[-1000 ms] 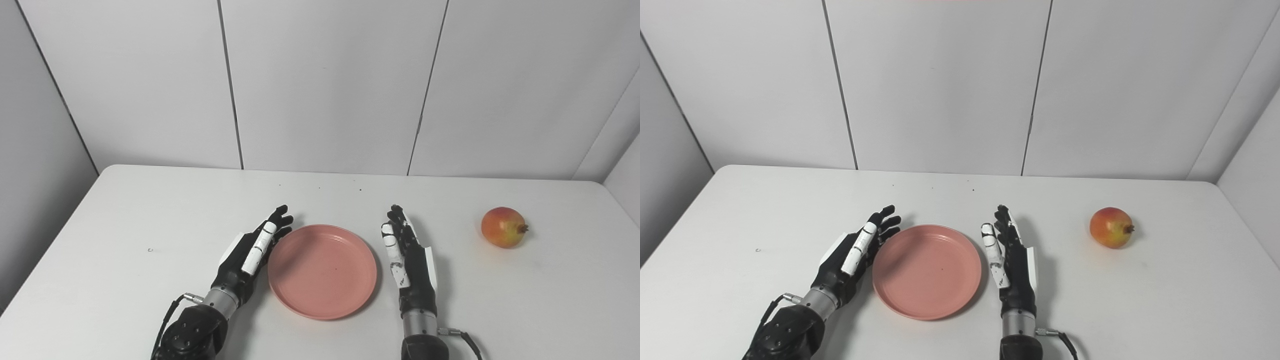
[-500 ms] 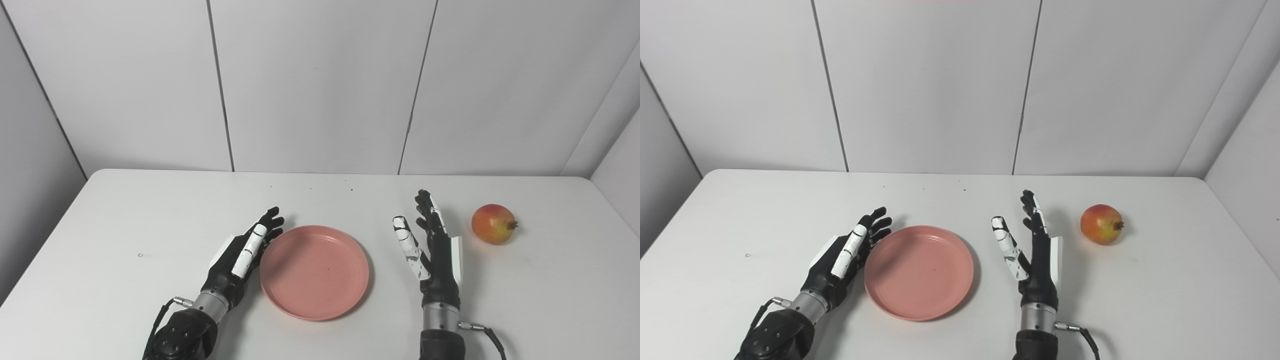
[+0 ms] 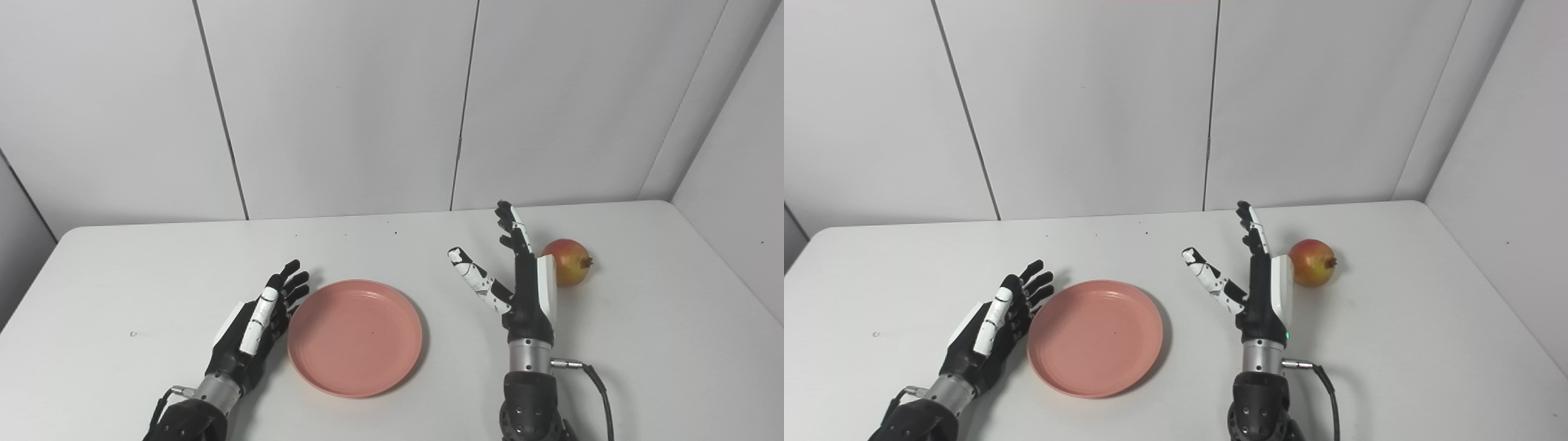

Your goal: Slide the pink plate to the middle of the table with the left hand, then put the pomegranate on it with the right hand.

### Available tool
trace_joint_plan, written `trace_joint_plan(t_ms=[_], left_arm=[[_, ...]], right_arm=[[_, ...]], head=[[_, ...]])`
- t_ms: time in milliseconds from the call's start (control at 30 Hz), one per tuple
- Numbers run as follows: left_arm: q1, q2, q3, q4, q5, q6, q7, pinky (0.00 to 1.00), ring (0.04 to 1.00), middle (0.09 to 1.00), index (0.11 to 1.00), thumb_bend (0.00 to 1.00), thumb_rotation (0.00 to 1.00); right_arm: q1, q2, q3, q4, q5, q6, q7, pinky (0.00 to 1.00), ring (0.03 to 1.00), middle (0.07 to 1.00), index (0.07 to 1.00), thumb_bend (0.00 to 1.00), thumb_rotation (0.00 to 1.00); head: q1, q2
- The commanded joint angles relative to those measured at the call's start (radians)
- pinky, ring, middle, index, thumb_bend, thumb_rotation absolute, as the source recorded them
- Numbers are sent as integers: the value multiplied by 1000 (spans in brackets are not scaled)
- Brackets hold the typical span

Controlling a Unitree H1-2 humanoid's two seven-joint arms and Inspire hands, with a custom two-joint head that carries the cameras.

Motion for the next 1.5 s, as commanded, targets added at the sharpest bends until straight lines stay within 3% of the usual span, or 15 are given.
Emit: trace_joint_plan(t_ms=[0, 367, 700, 1167, 1467], left_arm=[[-18, 10, -1, 8, 3, -18, -11, 937, 955, 956, 962, 585, 1000], [-12, 6, -12, 4, 16, -37, -9, 947, 960, 962, 965, 580, 1000], [-3, 2, -20, -23, 32, -20, 9, 930, 951, 956, 956, 580, 1000], [-3, 9, -20, -10, 33, -39, -3, 933, 952, 957, 961, 582, 1000], [-8, 15, -23, 2, 30, -43, -14, 936, 959, 967, 970, 584, 1000]], right_arm=[[-37, -18, -9, -27, -14, 10, -11, 808, 861, 878, 887, 675, 644], [-45, -101, -54, -62, -43, 55, -15, 759, 840, 870, 875, 675, 599], [-51, -167, -98, -87, -56, 137, 6, 823, 880, 883, 881, 698, 579], [-83, -225, -111, -35, -71, 243, 10, 786, 878, 908, 901, 758, 553], [-108, -249, -105, 52, -63, 271, 2, 787, 890, 917, 911, 782, 527]], head=[[-3, -1], [34, -7], [24, -6], [6, -5], [3, -15]])
